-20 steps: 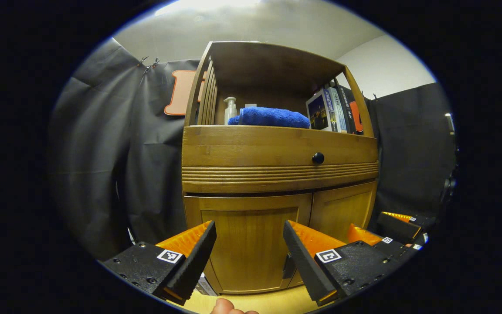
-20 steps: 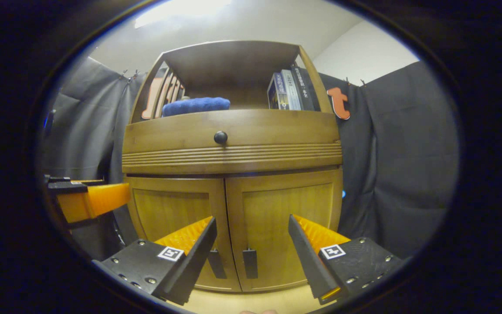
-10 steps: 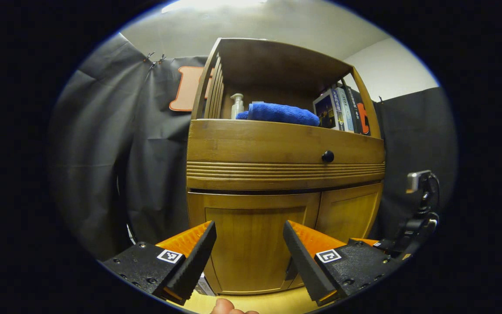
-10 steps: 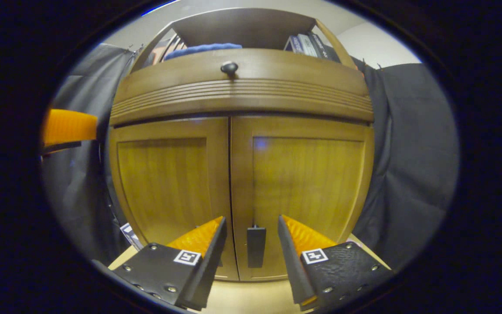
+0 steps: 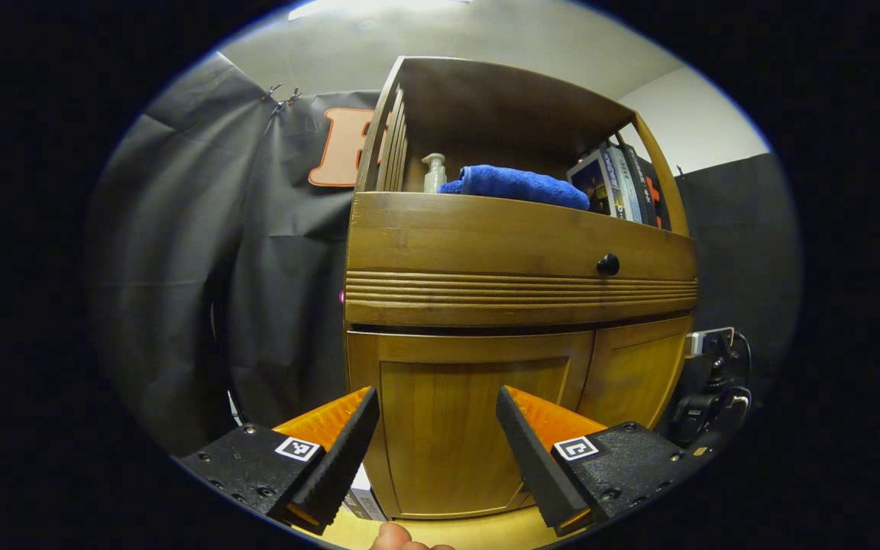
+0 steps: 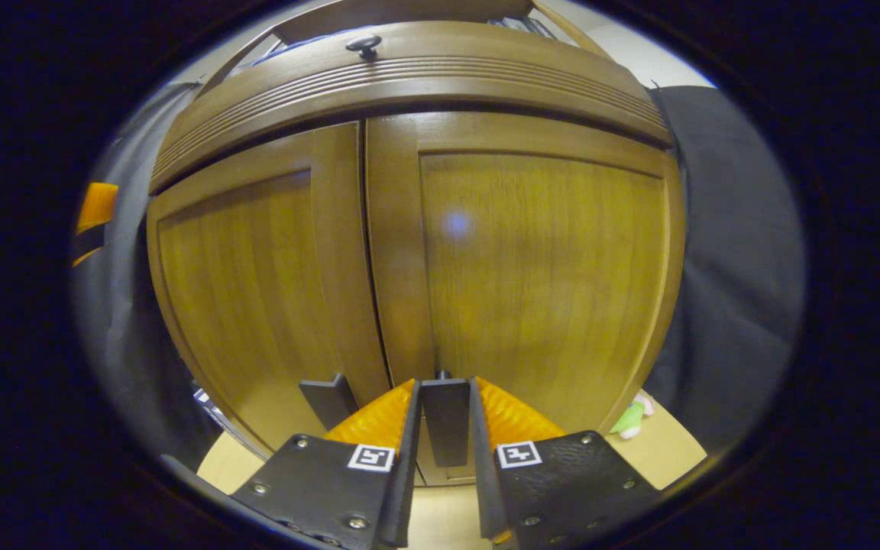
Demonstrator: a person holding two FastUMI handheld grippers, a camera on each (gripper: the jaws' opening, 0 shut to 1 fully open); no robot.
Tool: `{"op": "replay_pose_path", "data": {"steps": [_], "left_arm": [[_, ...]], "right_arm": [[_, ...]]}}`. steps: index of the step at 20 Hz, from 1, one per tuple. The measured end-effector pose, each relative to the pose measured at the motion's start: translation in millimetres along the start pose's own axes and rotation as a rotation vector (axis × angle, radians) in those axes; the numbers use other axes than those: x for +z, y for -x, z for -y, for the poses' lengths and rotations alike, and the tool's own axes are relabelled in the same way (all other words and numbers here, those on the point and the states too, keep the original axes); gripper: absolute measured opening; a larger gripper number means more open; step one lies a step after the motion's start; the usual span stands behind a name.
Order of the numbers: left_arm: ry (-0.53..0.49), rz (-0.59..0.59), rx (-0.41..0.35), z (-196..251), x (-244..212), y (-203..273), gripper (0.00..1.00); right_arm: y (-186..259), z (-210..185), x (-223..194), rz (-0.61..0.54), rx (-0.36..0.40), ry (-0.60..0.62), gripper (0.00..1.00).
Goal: Open the right door of the double-door shoe cabinet with the right hand, and open the left door with the left hand.
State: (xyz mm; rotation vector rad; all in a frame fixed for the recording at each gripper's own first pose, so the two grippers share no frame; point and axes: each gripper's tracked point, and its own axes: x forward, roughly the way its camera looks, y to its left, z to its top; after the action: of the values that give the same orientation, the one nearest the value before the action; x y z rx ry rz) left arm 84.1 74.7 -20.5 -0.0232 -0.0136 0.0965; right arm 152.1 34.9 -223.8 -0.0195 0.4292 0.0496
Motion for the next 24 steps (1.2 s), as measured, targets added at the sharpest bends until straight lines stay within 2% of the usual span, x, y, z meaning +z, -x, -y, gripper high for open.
{"op": "replay_pose_path", "data": {"steps": [2, 3, 4, 5, 7, 8, 12, 13, 14, 17, 19, 20, 24], "left_arm": [[0.009, -0.009, 0.005, -2.4, -3.4, -1.7, 0.95], [0.013, -0.015, 0.009, -4.1, -5.1, -3.3, 0.92], [0.018, -0.022, 0.012, -4.7, -7.7, -3.0, 0.96], [0.022, -0.030, 0.013, -4.4, -10.2, -3.1, 0.96], [0.034, -0.043, 0.015, -5.5, -13.9, -4.2, 0.96], [0.041, -0.046, 0.015, -4.5, -14.8, -3.7, 0.96], [0.037, -0.048, 0.022, -4.6, -14.3, -1.8, 0.96], [0.037, -0.044, 0.028, -5.7, -12.7, -1.2, 0.96], [0.036, -0.042, 0.033, -6.4, -12.6, 0.0, 0.96], [0.028, -0.047, 0.046, -9.0, -12.2, 2.2, 0.96], [0.028, -0.044, 0.057, -11.6, -11.7, 4.2, 0.92], [0.028, -0.044, 0.063, -13.1, -11.4, 5.4, 0.96], [0.022, -0.047, 0.081, -18.8, -11.9, 11.3, 0.96]], "right_arm": [[-0.4, 0.6, -6.7, -0.018, -0.008, -0.018, 0.35], [-5.3, 0.3, -3.7, -0.014, -0.018, -0.020, 0.37], [1.3, 1.1, -3.7, -0.004, -0.030, -0.008, 0.31], [-1.5, 0.7, -5.7, -0.001, -0.040, 0.003, 0.31], [-0.6, 0.4, -6.2, -0.003, -0.040, 0.004, 0.25], [1.0, 0.7, -5.4, -0.002, -0.033, -0.010, 0.28], [4.2, 3.5, -4.6, 0.000, -0.036, -0.020, 0.28], [5.0, 3.6, -5.4, 0.005, -0.042, -0.023, 0.31], [6.3, 4.2, -5.1, 0.008, -0.044, -0.028, 0.28], [11.8, 6.6, -4.7, 0.004, -0.034, -0.035, 0.28], [14.8, 8.7, -2.9, 0.007, -0.043, -0.039, 0.28], [16.6, 9.1, -1.8, 0.011, -0.053, -0.039, 0.28], [28.6, 9.4, -8.1, 0.020, -0.072, -0.044, 0.28]]}}
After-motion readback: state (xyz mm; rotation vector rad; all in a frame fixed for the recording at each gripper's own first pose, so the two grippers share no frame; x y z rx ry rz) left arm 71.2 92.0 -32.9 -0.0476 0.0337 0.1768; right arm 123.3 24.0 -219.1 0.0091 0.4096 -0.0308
